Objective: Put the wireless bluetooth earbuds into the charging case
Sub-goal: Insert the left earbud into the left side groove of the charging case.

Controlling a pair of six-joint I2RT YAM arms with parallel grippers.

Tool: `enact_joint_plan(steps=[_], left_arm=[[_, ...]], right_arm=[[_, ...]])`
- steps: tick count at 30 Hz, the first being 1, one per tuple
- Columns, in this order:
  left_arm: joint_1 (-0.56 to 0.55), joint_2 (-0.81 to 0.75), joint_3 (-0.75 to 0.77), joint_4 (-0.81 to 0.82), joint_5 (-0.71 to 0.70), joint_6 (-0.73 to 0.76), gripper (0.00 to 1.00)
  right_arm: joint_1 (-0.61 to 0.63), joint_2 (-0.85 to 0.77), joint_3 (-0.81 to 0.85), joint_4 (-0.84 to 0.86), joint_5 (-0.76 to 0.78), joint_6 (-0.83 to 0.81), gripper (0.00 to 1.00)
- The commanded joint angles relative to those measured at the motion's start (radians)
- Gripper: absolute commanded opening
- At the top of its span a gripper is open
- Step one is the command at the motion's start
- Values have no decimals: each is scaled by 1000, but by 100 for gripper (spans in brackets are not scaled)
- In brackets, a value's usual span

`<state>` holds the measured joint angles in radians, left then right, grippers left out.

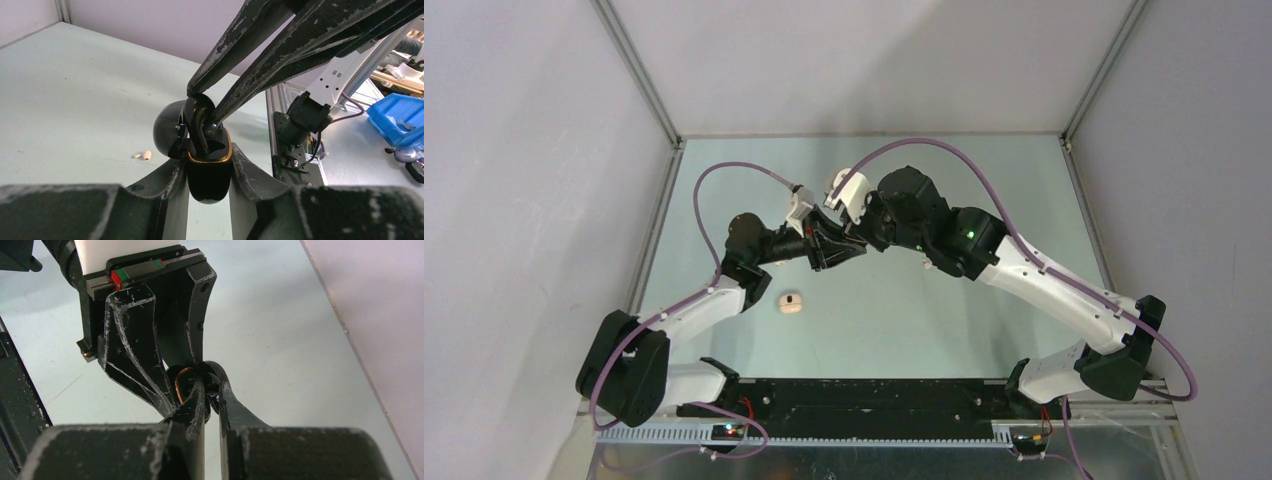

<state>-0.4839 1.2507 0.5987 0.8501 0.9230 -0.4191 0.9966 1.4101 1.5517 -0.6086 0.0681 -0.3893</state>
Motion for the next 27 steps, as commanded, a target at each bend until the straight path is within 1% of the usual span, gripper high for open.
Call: enact_joint_plan(steps=[1, 7, 19, 24, 27], left_arm=[[-4, -26, 48, 49, 1, -2, 1], [-1, -33, 44, 59, -4, -2, 1], [8, -43, 34, 90, -4, -9, 1], [10, -50, 32, 95, -1, -2, 1], [10, -52, 31, 93, -1, 1, 1]], right_arm=[[14, -8, 22, 3, -4, 48, 4], [11, 3, 13, 0, 7, 124, 5], [-14, 12, 8, 1, 50, 185, 6], [-32, 20, 8, -1, 24, 217, 7], [-30, 26, 10, -2, -17, 225, 7]])
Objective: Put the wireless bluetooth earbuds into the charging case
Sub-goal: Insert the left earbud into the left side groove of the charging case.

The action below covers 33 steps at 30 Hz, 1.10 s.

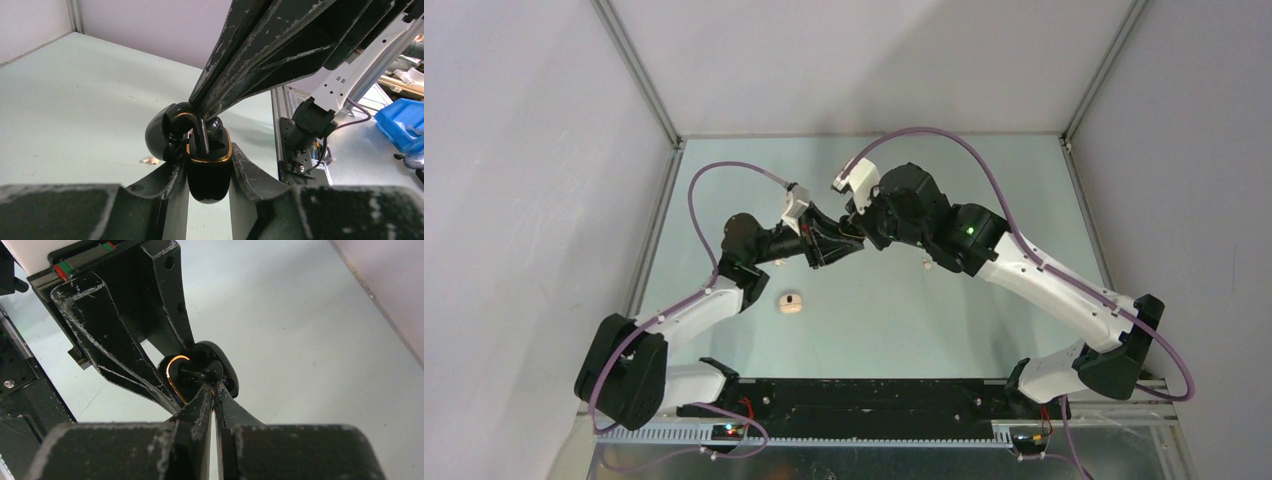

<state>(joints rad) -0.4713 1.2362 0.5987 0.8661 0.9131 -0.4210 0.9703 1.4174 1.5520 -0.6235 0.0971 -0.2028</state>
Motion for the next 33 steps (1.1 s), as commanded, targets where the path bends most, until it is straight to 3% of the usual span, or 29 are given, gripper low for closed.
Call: enact_joint_plan(steps=[1, 33], left_arm=[[-3, -37, 32, 76, 9, 4, 1], [-4, -47, 34, -27, 3, 114, 0]], right_arm=[[-2, 21, 9, 13, -51, 40, 7], [90, -6, 39, -23, 32, -95, 12]])
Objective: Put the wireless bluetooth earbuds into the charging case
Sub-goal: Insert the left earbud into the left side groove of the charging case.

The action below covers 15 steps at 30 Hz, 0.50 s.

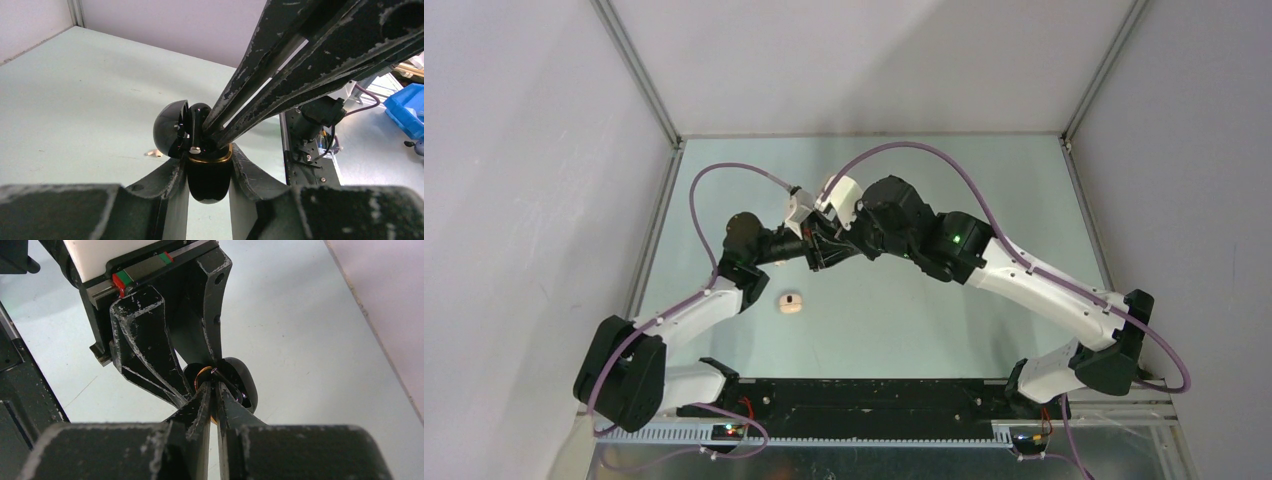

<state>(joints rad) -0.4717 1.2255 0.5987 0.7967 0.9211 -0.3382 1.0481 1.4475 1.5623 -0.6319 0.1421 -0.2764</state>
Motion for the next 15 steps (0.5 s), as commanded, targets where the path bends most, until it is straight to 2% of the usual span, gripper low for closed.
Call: enact_joint_plan(steps=[1, 15], left_arm=[[-4, -35, 35, 42, -4, 29, 0], [-1, -26, 33, 111, 17, -35, 0]], right_arm=[[12, -40, 32, -16, -22, -23, 12], [-25, -54, 142, -97, -214, -17, 17]])
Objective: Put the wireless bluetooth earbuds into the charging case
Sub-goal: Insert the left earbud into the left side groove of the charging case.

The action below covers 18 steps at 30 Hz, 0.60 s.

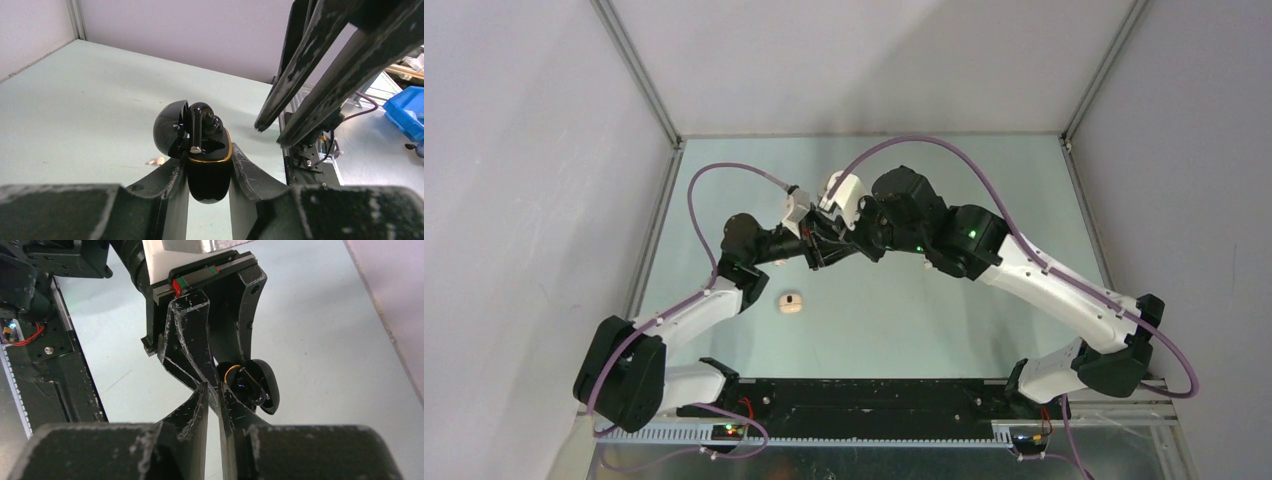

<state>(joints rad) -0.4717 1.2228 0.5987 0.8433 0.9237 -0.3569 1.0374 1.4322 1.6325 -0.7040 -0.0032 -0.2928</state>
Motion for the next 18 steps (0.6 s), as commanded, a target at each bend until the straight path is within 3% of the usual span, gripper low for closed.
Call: enact_joint_plan(steps=[1, 7, 13, 18], left_arm=[[-2, -23, 31, 67, 16, -20, 0], [0, -27, 30, 79, 21, -28, 0], [0, -32, 30, 81, 22, -33, 0], [1, -34, 29, 80, 23, -33, 0]], right_arm=[[-25, -41, 79, -25, -72, 1, 17], [-88, -73, 69, 1, -50, -13, 19], [-110, -100, -39, 80, -32, -56, 33], [-107, -97, -89, 116, -39, -69, 36]])
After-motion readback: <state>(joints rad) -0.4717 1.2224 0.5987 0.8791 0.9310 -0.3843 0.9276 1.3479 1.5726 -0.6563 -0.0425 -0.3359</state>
